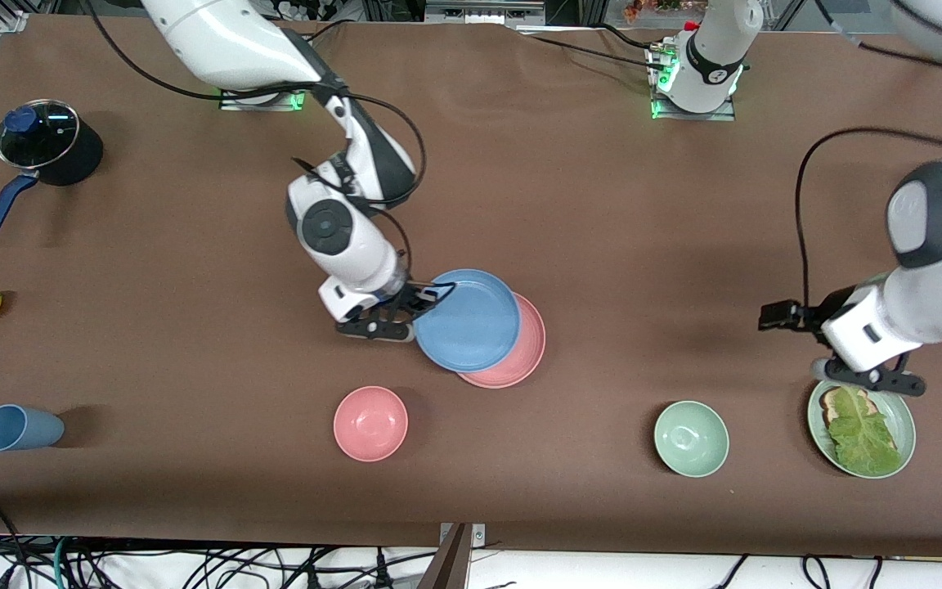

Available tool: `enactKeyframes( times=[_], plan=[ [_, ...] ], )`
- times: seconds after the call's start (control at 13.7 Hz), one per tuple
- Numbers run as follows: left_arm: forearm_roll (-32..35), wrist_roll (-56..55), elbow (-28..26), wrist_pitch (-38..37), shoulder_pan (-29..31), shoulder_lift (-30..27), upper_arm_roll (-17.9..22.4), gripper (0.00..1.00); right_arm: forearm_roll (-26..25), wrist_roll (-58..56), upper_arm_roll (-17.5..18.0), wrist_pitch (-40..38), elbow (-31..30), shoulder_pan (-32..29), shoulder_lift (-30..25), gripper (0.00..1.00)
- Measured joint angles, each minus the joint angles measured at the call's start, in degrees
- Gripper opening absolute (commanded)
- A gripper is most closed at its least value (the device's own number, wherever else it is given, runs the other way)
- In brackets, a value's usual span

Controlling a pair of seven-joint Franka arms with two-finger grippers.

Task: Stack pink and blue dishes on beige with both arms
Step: 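Carry the blue plate onto the pink plate while the left gripper withdraws, then open the right gripper to release the blue plate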

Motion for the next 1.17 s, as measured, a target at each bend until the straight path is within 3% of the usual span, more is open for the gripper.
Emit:
enactKeyframes(
  times=[0.37,0.51,0.8,1.17],
  plan=[
    [2.06,0.03,-0.64,-9.66,-0.98,-10.95,0.03,1.0,-4.39,8.07,-0.22,1.74,4.28,3.05,4.95,0.0],
    [2.08,0.16,-2.15,-13.61,-0.84,-12.56,0.28,1.0,-4.56,8.15,-0.53,2.29,4.64,3.03,5.61,0.0],
    [2.09,0.16,-4.41,-13.83,-0.89,-12.33,0.3,1.0,-4.65,8.15,-1.38,3.21,5.04,2.99,6.16,0.02],
    [2.9,-0.83,-2.37,-13.69,-1.14,-15.13,0.16,1.0,-4.84,8.14,-1.57,3.87,5.2,3.01,6.68,0.42]
  ],
)
